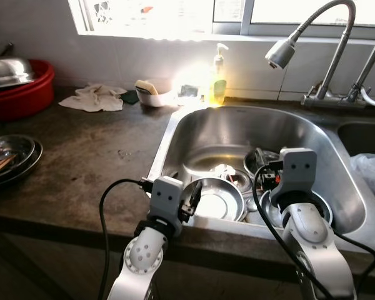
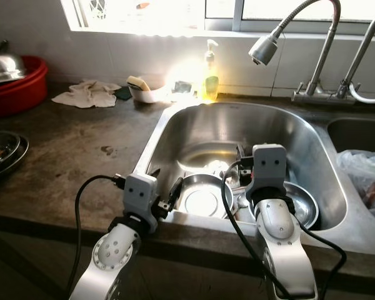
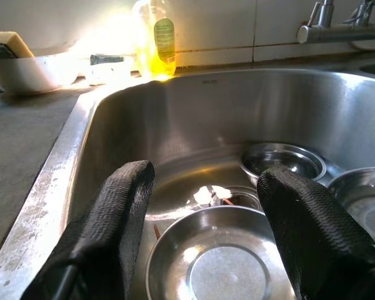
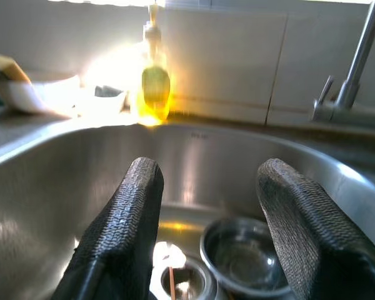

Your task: Kitchen organization

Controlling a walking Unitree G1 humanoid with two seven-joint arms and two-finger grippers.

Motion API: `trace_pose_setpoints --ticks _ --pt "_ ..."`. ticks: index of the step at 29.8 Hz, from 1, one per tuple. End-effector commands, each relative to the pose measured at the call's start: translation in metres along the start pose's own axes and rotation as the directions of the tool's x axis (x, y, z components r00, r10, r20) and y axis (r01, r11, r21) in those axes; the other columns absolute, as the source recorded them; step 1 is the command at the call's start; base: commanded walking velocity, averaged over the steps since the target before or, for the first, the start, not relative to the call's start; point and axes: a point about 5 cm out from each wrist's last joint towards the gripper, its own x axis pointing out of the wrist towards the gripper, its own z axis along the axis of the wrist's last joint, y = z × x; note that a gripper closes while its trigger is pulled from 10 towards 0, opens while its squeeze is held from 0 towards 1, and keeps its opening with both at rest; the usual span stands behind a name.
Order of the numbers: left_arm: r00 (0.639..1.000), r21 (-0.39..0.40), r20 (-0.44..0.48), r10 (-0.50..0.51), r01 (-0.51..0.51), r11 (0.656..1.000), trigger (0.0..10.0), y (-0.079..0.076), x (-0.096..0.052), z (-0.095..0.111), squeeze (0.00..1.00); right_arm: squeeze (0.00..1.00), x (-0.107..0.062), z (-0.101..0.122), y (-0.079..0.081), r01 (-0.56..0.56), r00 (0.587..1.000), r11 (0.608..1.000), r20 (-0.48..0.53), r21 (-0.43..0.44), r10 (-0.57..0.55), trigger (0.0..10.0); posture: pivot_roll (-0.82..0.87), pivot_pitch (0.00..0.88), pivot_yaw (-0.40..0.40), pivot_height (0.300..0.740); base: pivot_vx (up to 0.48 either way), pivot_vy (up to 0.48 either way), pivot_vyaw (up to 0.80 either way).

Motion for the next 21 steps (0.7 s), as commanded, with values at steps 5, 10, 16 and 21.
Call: trace_pose_setpoints --ticks 5,10,16,21 --pt "1.000 -0.003 0.006 0.004 -0.004 1.000 10.0 0.003 -0.004 0.002 0.00 0.00 -0.016 0.002 -0.004 0.024 1.000 1.000 0.013 -0.013 -0.023 10.0 0.11 0.000 -0.010 0.740 0.000 0.000 0.00" --pt "1.000 -0.011 0.000 0.000 0.000 1.000 10.0 0.003 -0.006 -0.001 0.00 0.00 -0.020 0.001 -0.001 0.011 1.000 1.000 0.015 -0.024 -0.011 10.0 0.10 0.000 -0.007 0.740 0.000 0.000 0.00" --pt "1.000 -0.016 -0.009 -0.001 0.001 1.000 10.0 0.002 -0.007 -0.004 0.00 0.00 -0.014 0.003 0.000 0.011 0.999 0.999 0.031 -0.033 -0.010 10.0 0.11 0.000 -0.008 0.740 0.000 0.304 0.66" --pt "1.000 -0.009 -0.012 -0.006 0.006 1.000 10.0 0.003 -0.008 -0.005 0.00 0.00 -0.012 0.003 -0.001 0.017 0.999 0.999 0.031 -0.032 -0.016 10.0 0.11 0.000 -0.008 0.740 0.000 0.206 0.80"
